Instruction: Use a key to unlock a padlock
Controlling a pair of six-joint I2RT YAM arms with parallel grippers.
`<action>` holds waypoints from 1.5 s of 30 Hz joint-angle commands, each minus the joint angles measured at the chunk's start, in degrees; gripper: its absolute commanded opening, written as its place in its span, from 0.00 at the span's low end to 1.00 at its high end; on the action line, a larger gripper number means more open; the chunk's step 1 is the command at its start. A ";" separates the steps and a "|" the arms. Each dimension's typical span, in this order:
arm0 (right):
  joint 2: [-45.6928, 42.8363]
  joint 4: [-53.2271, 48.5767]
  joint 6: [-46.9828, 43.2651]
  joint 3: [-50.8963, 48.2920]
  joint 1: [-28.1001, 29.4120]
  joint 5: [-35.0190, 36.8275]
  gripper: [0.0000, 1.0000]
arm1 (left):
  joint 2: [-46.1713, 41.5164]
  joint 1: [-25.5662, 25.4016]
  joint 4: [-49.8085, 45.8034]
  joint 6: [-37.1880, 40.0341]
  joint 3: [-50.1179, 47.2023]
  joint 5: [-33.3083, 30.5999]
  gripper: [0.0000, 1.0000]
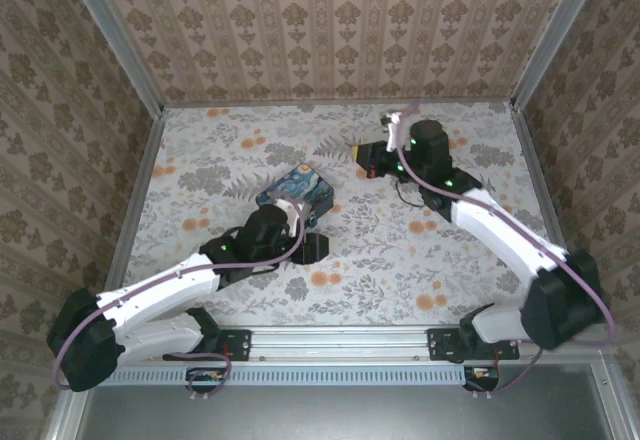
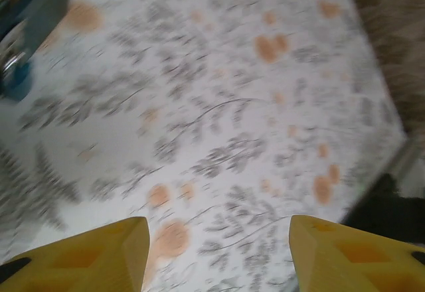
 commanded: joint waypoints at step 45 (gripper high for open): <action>77.51 -63.55 -11.31 101.01 8.71 14.26 0.00 | 15.42 15.07 2.77 -2.45 -0.83 -18.13 0.53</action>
